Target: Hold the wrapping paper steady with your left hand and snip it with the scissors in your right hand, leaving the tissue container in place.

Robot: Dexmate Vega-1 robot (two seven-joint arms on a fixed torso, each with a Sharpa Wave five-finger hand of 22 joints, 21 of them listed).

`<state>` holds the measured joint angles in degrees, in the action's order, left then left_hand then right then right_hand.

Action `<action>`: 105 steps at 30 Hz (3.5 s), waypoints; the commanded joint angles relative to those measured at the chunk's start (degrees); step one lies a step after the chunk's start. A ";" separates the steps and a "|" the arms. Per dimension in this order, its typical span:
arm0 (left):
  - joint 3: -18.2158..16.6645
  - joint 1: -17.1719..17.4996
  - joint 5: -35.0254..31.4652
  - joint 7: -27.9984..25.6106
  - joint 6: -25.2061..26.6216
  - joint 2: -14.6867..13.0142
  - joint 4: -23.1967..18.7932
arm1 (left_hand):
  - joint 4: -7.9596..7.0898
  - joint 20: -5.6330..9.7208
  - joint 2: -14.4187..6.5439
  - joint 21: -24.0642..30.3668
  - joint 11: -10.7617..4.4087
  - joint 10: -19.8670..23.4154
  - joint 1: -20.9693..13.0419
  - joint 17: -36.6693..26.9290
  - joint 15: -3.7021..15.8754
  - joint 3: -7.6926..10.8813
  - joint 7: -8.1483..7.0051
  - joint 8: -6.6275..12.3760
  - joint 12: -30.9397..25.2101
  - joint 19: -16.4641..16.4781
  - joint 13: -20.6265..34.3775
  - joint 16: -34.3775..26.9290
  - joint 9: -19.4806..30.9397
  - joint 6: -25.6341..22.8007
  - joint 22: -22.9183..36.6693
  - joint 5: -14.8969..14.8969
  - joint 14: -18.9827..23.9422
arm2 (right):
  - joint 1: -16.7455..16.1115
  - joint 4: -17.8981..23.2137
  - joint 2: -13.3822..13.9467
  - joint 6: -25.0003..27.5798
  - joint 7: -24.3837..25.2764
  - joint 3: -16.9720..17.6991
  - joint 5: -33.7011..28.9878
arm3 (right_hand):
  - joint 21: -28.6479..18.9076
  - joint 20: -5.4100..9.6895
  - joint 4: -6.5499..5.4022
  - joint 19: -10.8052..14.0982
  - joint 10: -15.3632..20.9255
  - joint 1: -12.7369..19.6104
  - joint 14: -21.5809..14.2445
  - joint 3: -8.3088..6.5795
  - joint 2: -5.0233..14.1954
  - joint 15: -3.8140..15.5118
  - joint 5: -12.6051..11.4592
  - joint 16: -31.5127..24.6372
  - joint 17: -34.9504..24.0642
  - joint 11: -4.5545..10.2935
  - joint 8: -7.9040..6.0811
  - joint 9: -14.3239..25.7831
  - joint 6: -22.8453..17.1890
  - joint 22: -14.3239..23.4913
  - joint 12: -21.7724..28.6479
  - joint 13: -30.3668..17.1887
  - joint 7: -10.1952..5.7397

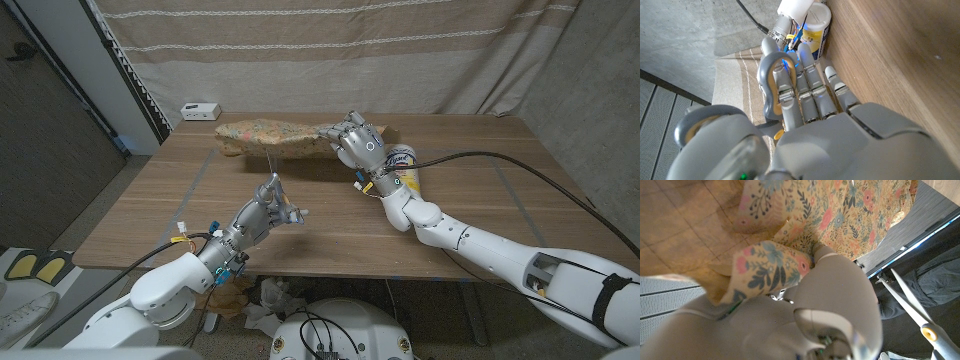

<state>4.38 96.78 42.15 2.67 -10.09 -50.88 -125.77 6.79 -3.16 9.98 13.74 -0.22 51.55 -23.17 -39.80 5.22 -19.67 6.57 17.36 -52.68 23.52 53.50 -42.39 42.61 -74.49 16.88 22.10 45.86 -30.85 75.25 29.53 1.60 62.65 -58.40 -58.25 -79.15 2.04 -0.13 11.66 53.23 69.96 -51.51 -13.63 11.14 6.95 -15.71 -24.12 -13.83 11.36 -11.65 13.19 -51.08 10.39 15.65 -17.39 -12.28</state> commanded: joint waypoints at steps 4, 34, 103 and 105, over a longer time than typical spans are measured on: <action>-1.40 0.84 0.51 -0.43 1.91 -0.82 -0.90 | 0.22 0.18 -0.15 -0.10 -4.78 4.87 0.30 -0.02 2.28 -0.25 0.27 -0.03 -5.09 0.01 0.14 -0.25 0.48 0.29 0.12 -0.18 0.01 | -0.45 2.44 1.53 -0.11 -0.99 0.65 -0.91 | 0.10 8.00 0.20 0.04 0.69 -0.61 -0.77 0.10 -0.06 6.93 -0.64 0.22 0.02 -0.01 -0.13 0.16 -0.43 0.02 -0.07 -0.19 -0.22; 2.73 -4.18 2.03 1.57 3.61 -2.74 0.32 | 0.32 0.14 -0.03 -0.04 -4.71 5.02 0.31 -0.02 2.13 -0.28 0.41 -0.25 -5.27 0.25 0.00 -0.66 0.39 -0.18 0.11 -0.17 0.04 | -0.74 7.31 4.95 -1.73 -4.19 1.26 -6.57 | 0.30 8.05 0.23 -0.06 0.78 -0.76 -0.96 0.10 -0.05 6.93 -0.78 0.76 0.08 0.00 -0.22 0.29 -0.60 0.05 -0.45 -0.18 -0.18; 6.99 -8.24 4.43 4.51 3.01 -4.24 3.00 | 0.29 0.12 -0.02 -0.11 -4.58 4.89 0.80 0.33 2.07 -0.32 0.63 -0.81 -5.52 0.16 -0.20 -1.17 0.70 -0.21 0.10 -0.21 -0.22 | -2.74 6.17 6.52 -3.52 0.66 1.52 -7.88 | -0.15 8.14 0.17 -1.02 0.74 -0.87 -0.08 -0.19 0.01 6.92 -0.62 1.69 -0.32 -0.03 -0.26 0.44 -0.36 0.11 -1.08 -0.48 -0.17; 7.39 -8.60 4.21 4.42 3.21 -4.32 2.97 | 0.29 0.14 -0.01 -0.12 -4.60 4.89 0.81 0.38 2.08 -0.33 0.59 -0.74 -5.57 0.13 -0.13 -1.17 0.83 -0.21 0.10 -0.21 -0.18 | -2.71 6.27 6.58 -3.40 0.66 1.50 -8.02 | -0.17 8.13 0.16 -1.06 0.69 -0.87 -0.06 -0.19 0.02 6.92 -0.62 1.70 -0.33 -0.03 -0.27 0.44 -0.36 0.11 -1.10 -0.49 -0.17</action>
<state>10.27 89.64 46.40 6.68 -7.63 -54.96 -122.97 6.79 -3.16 9.93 13.74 -0.31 51.46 -22.62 -39.27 5.22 -19.67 6.79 16.72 -52.68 23.52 53.17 -43.05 43.14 -74.69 16.88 22.10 45.86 -33.93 81.64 36.10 -1.82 62.86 -56.58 -65.78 -79.15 2.15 0.06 10.94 53.72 69.28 -51.89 -13.44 11.07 7.16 -16.12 -22.44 -14.00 11.44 -11.65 13.46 -51.06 10.41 14.57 -17.75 -12.28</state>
